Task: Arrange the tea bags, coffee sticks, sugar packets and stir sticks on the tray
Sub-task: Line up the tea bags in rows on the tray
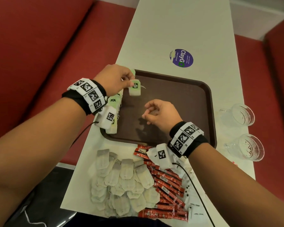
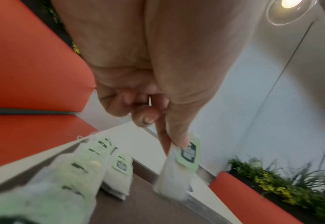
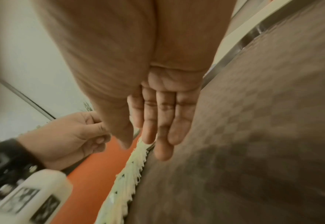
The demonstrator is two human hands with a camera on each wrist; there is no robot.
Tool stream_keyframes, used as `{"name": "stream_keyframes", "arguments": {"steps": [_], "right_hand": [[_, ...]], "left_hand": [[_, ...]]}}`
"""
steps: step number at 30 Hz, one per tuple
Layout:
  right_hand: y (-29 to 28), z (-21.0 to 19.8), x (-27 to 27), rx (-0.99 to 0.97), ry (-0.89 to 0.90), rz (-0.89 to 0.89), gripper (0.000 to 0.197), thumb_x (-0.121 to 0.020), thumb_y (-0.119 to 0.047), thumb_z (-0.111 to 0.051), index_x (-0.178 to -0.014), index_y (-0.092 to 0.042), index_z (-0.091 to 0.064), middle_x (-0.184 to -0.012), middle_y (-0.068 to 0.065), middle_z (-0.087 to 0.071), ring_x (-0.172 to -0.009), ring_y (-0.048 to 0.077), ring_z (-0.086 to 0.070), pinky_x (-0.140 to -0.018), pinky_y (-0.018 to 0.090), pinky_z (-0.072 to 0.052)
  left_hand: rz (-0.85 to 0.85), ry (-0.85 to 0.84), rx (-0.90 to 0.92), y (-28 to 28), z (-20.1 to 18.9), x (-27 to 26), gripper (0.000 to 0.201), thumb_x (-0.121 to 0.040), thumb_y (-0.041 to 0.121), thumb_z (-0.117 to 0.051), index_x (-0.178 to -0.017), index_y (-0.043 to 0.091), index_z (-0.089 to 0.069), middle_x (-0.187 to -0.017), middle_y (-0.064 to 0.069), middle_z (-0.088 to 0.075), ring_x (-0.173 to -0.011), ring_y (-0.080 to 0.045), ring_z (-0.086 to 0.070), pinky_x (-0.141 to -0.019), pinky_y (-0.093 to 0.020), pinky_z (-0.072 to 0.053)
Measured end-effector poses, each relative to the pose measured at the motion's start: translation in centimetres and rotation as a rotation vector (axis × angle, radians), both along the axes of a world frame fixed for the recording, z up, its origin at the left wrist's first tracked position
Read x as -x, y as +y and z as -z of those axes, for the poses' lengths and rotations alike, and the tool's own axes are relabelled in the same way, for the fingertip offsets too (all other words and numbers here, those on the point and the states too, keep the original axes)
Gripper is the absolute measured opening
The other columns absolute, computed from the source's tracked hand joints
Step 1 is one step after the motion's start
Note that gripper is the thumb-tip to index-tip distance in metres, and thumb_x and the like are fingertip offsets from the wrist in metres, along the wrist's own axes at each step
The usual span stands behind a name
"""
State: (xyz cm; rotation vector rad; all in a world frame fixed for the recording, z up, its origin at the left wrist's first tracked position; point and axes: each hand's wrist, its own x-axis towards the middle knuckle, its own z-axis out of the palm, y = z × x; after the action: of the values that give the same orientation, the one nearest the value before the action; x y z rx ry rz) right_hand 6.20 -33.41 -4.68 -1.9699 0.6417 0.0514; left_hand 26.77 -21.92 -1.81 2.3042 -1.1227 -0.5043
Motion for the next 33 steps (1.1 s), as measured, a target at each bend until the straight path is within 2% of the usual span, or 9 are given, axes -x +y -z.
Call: {"name": "stream_keyframes", "arguments": {"steps": [4,9,14,20,24,26,28,30,33], "right_hand": [[0.4,-0.1,1.5,0.135,0.206,-0.237,0.025,-0.082,-0.029,-0.080,-0.103,-0.023,-0.066,-0.088,-0.010,-0.071,-0.073,-0.001,-0.062,-0.073,0.017,-0.049],[1.3,0.3,2.7,0.183,0.349,-0.454,0.024,-0.081,-0.033,-0.081,-0.101,-0.023,-0.072,-0.091,-0.011,-0.072,-0.080,0.003,-0.067,-0.076,0.020,-0.055],[1.6,0.5,3.0,0.285,0.383,-0.512,0.006,-0.085,-0.025,-0.076,-0.091,-0.025,-0.076,-0.093,-0.011,-0.073,-0.084,0.007,-0.067,-0.082,0.027,-0.056],[1.8,0.6,2.3,0.321,0.445,-0.529,0.007,-0.087,-0.023,-0.073,-0.090,-0.029,-0.076,-0.096,-0.010,-0.073,-0.088,0.011,-0.068,-0.088,0.033,-0.058],[1.9,0.6,2.4,0.319,0.454,-0.523,0.007,-0.087,-0.022,-0.073,-0.089,-0.028,-0.076,-0.096,-0.010,-0.073,-0.088,0.010,-0.068,-0.088,0.032,-0.058],[1.9,0.4,2.5,0.324,0.448,-0.521,0.008,-0.088,-0.022,-0.072,-0.089,-0.028,-0.076,-0.095,-0.010,-0.074,-0.088,0.010,-0.069,-0.088,0.033,-0.058],[2.0,0.2,2.4,0.333,0.461,-0.530,0.009,-0.089,-0.022,-0.071,-0.092,-0.028,-0.076,-0.097,-0.010,-0.074,-0.090,0.011,-0.069,-0.089,0.033,-0.058],[2.1,0.0,2.3,0.345,0.484,-0.540,0.010,-0.090,-0.023,-0.070,-0.095,-0.028,-0.076,-0.099,-0.009,-0.073,-0.092,0.013,-0.068,-0.090,0.033,-0.057],[2.4,-0.2,2.6,0.365,0.472,-0.526,0.011,-0.089,-0.021,-0.069,-0.095,-0.027,-0.076,-0.096,-0.008,-0.073,-0.090,0.013,-0.068,-0.089,0.033,-0.057]], "left_hand": [[-0.126,-0.051,-0.104,-1.3,1.2,-2.6,0.008,-0.091,0.032,-0.071,-0.095,0.026,-0.072,-0.087,0.007,-0.070,-0.090,-0.013,-0.064,-0.077,-0.025,-0.044],[-0.124,-0.064,-0.262,-3.4,2.1,-4.2,0.015,-0.089,0.031,-0.073,-0.101,0.022,-0.075,-0.097,-0.004,-0.072,-0.093,-0.023,-0.065,-0.084,-0.033,-0.053],[-0.087,-0.131,-0.323,-5.0,2.6,-4.7,0.019,-0.090,0.030,-0.071,-0.106,0.021,-0.075,-0.106,-0.003,-0.071,-0.098,-0.024,-0.063,-0.086,-0.037,-0.053],[-0.118,-0.243,-0.377,-6.0,2.8,-4.3,0.026,-0.087,0.033,-0.073,-0.107,0.016,-0.070,-0.109,-0.006,-0.068,-0.100,-0.029,-0.063,-0.083,-0.039,-0.054],[-0.037,-0.272,-0.460,-6.7,3.1,-3.0,0.037,-0.089,0.051,-0.064,-0.086,0.015,-0.061,-0.085,-0.005,-0.063,-0.081,-0.027,-0.061,-0.062,-0.033,-0.046],[0.006,-0.266,-0.500,-6.7,3.4,-2.5,0.032,-0.088,0.045,-0.066,-0.073,0.018,-0.055,-0.074,-0.002,-0.060,-0.066,-0.020,-0.056,-0.053,-0.027,-0.037],[0.012,-0.262,-0.514,-6.7,3.7,-2.5,0.027,-0.086,0.035,-0.067,-0.070,0.021,-0.051,-0.076,-0.002,-0.061,-0.060,-0.017,-0.051,-0.049,-0.025,-0.034],[0.018,-0.264,-0.519,-6.6,3.7,-2.5,0.025,-0.085,0.037,-0.066,-0.073,0.020,-0.052,-0.085,-0.006,-0.065,-0.062,-0.019,-0.052,-0.052,-0.026,-0.037],[0.009,-0.253,-0.489,-5.9,2.6,-2.1,0.039,-0.088,0.053,-0.061,-0.093,0.015,-0.063,-0.093,-0.005,-0.066,-0.084,-0.026,-0.061,-0.068,-0.035,-0.049]]}}
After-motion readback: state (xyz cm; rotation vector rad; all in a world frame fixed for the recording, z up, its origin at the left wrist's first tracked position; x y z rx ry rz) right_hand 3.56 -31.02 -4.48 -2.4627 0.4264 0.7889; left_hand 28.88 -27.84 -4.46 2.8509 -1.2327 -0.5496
